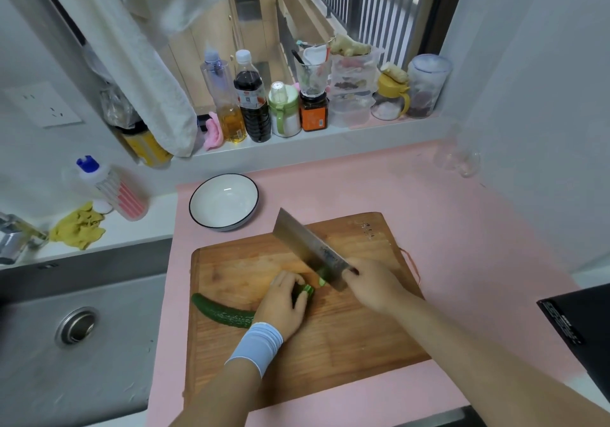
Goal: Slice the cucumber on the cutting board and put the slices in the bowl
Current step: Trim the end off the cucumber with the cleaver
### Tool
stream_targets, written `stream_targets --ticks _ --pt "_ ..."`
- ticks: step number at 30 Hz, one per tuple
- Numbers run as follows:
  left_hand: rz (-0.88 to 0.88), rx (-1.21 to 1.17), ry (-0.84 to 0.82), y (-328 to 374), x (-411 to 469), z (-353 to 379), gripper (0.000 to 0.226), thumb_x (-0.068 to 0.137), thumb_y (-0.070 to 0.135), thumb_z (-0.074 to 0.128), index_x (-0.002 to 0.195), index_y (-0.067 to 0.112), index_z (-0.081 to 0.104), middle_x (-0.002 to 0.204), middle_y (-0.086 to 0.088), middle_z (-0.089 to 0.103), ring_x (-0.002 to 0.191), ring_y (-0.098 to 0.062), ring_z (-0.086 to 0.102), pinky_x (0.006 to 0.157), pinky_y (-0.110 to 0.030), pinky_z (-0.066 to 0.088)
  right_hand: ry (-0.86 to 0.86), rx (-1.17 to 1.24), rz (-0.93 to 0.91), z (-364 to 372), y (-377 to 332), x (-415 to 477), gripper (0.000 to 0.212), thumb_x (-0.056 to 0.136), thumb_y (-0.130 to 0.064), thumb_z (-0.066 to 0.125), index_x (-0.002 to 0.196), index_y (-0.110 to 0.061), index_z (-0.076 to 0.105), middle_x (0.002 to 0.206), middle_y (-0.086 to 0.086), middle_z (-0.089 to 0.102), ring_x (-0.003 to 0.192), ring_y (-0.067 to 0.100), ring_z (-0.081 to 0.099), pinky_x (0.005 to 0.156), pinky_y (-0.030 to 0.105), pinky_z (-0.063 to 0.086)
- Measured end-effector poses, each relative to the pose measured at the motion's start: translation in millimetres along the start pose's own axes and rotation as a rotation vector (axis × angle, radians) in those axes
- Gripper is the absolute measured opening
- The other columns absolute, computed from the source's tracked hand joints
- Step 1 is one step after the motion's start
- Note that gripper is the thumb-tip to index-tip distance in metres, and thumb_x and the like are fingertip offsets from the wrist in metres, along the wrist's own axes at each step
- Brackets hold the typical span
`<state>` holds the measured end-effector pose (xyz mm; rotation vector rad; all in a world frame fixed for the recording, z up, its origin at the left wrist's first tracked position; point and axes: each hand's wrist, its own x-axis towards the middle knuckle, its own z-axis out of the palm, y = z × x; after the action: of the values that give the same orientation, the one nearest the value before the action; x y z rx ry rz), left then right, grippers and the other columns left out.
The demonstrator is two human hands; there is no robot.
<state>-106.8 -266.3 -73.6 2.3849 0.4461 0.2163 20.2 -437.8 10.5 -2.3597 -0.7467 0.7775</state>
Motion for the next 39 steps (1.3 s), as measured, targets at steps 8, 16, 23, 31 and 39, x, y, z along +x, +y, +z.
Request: stream_targets --ticks 8,16,23,31,39 --pt "-0.205 0.052 -0.012 19 31 2 0.016 0.087 0.026 0.064 0.102 0.022 0.062 0.106 0.008 0.057 0.098 -0.014 0.055 0.087 -0.022 0.041 0.156 -0.196 -0.067 -19 25 4 0.023 0.097 -0.026 0.044 0.093 -0.039 0.063 0.075 -0.007 0.059 0.076 0.017 0.057 0.06 0.028 0.041" --pt "-0.273 0.387 -0.152 44 56 22 0.019 0.092 0.032 0.056 0.106 0.026 0.068 0.113 -0.001 0.063 0.102 -0.024 0.06 0.089 -0.029 0.047 0.158 -0.236 -0.132 -17 32 10 0.033 0.097 -0.025 0.044 0.121 -0.038 0.063 0.086 -0.007 0.065 0.082 0.017 0.059 0.07 0.031 0.048" --pt "-0.5 0.21 0.009 8 51 -31 0.013 0.093 0.034 0.054 0.096 0.023 0.06 0.098 -0.002 0.067 0.085 -0.025 0.06 0.075 -0.026 0.045 0.119 -0.243 -0.14 1 6 23 0.038 0.1 -0.029 0.041 0.131 -0.043 0.058 0.073 -0.007 0.057 0.075 0.018 0.056 0.065 0.03 0.044" --pt "-0.684 0.238 -0.023 -70 37 -105 0.022 0.083 0.042 0.07 0.094 0.024 0.064 0.086 0.005 0.059 0.081 -0.02 0.053 0.073 -0.026 0.04 0.108 -0.216 -0.122 39 -42 33 0.03 0.101 -0.031 0.041 0.12 -0.043 0.061 0.075 -0.009 0.056 0.077 0.018 0.06 0.065 0.032 0.047" --pt "-0.63 0.243 -0.058 -114 57 -136 0.029 0.074 0.036 0.079 0.092 0.021 0.062 0.094 0.002 0.065 0.081 -0.02 0.055 0.073 -0.028 0.043 0.194 -0.262 -0.034 62 -77 32 0.028 0.1 -0.031 0.046 0.081 -0.05 0.055 0.058 -0.006 0.051 0.053 0.009 0.047 0.046 0.025 0.024"
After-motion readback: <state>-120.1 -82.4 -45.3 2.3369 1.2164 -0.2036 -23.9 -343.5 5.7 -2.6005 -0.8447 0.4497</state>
